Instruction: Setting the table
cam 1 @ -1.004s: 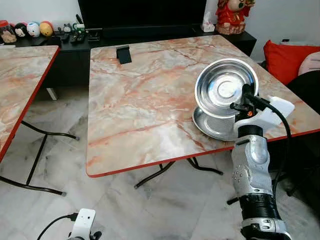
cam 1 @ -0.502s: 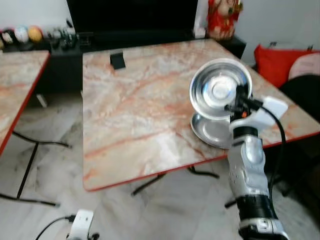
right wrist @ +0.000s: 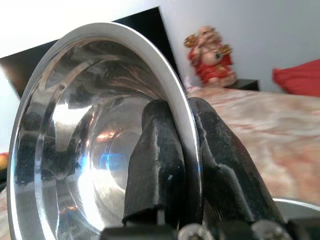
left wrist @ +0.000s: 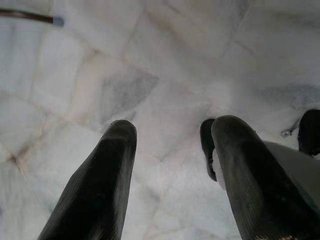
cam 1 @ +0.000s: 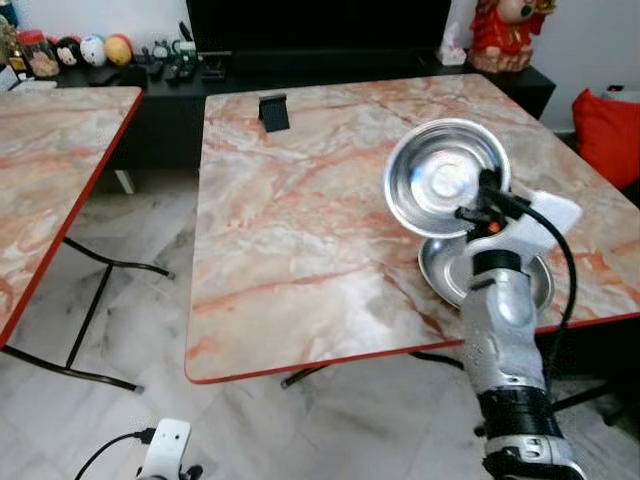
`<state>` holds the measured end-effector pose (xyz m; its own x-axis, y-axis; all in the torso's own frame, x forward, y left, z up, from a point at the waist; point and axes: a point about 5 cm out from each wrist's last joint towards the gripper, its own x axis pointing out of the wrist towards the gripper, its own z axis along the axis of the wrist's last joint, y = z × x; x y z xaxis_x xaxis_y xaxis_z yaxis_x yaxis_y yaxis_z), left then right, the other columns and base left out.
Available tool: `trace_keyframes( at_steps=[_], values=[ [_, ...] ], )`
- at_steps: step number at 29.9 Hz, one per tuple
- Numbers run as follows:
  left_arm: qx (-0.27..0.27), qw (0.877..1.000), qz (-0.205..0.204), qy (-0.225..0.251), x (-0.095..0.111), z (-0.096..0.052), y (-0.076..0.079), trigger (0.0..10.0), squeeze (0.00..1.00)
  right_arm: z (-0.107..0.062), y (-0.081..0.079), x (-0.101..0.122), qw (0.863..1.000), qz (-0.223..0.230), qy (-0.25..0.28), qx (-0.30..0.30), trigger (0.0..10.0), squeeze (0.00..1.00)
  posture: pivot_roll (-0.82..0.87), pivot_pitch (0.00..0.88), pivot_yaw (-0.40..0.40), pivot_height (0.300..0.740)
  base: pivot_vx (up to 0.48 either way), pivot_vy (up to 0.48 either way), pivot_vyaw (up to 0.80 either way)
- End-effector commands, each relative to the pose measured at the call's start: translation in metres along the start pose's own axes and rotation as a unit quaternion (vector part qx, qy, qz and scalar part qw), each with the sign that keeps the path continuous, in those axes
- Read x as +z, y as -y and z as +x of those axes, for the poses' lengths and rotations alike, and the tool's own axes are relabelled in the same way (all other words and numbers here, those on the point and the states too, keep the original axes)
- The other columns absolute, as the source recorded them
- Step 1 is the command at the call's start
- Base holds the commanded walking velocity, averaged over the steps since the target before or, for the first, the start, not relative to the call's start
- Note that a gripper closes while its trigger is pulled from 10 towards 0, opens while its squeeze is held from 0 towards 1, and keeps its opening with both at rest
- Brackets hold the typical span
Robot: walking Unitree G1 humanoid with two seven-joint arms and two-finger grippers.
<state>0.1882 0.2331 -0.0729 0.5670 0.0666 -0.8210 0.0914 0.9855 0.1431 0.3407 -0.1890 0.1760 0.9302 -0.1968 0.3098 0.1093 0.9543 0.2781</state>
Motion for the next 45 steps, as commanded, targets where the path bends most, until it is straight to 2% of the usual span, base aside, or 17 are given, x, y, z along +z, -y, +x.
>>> trace_keyframes(
  at_steps=[1, 6, 8, 10, 12, 14, 21, 25, 36, 45],
  values=[
    [-0.004, 1.0, -0.002, -0.006, -0.002, 0.0, 0.001, 10.0, 0.0, 0.0, 0.004, 0.004, 1.0, -0.011, 0.003, -0.005, 10.0, 0.0, 0.02, 0.0, -0.008, 0.74, 0.0, 0.0, 0.0],
    [-0.005, 1.0, 0.0, -0.008, -0.003, 0.0, 0.001, 10.0, 0.0, -0.004, 0.016, 0.004, 0.999, -0.023, 0.0, -0.031, 10.0, 0.0, 0.02, 0.0, -0.008, 0.74, 0.0, 0.0, 0.0],
    [-0.005, 1.0, 0.0, -0.009, -0.003, 0.0, 0.002, 10.0, 0.0, -0.008, 0.029, 0.003, 0.997, -0.036, -0.015, -0.073, 10.0, 0.0, 0.01, 0.0, 0.0, 0.74, 0.0, 0.0, 0.0],
    [-0.005, 1.0, 0.0, -0.009, -0.003, 0.0, 0.001, 10.0, 0.0, -0.01, 0.033, 0.002, 0.994, -0.042, -0.027, -0.094, 10.0, 0.0, 0.01, 0.0, 0.0, 0.74, 0.0, 0.0, 0.0],
    [-0.005, 1.0, 0.0, -0.009, -0.003, 0.0, 0.001, 10.0, 0.0, -0.01, 0.035, 0.001, 0.994, -0.033, -0.03, -0.101, 10.0, 0.0, 0.01, 0.0, 0.0, 0.74, 0.0, 0.0, 0.0],
    [-0.005, 1.0, 0.0, -0.008, -0.003, 0.0, 0.001, 10.0, 0.0, -0.012, 0.039, 0.0, 0.99, 0.003, -0.041, -0.135, 10.0, 0.0, 0.01, 0.0, 0.001, 0.74, 0.0, 0.0, 0.0],
    [-0.005, 1.0, 0.0, -0.007, -0.002, 0.0, 0.001, 10.0, 0.0, -0.009, 0.049, -0.013, 0.971, 0.06, -0.102, -0.206, 10.0, 0.0, 0.01, 0.0, 0.002, 0.74, 0.0, 0.0, 0.0],
    [-0.005, 1.0, -0.001, -0.007, -0.002, 0.0, 0.001, 10.0, 0.0, -0.01, 0.052, -0.018, 0.964, 0.087, -0.12, -0.22, 10.0, 0.0, 0.01, 0.0, 0.001, 0.74, 0.0, 0.0, 0.0],
    [-0.005, 1.0, -0.003, -0.006, -0.002, 0.0, 0.001, 10.0, 0.0, -0.014, 0.054, -0.03, 0.952, 0.069, -0.189, -0.23, 10.0, 0.0, 0.01, 0.0, 0.0, 0.74, 0.0, 0.0, 0.0],
    [-0.006, 1.0, -0.003, -0.006, -0.002, 0.0, 0.001, 10.0, 0.0, -0.015, 0.057, -0.033, 0.946, 0.073, -0.206, -0.241, 10.0, 0.0, 0.01, 0.0, -0.001, 0.74, 0.0, 0.0, 0.0]
  ],
)
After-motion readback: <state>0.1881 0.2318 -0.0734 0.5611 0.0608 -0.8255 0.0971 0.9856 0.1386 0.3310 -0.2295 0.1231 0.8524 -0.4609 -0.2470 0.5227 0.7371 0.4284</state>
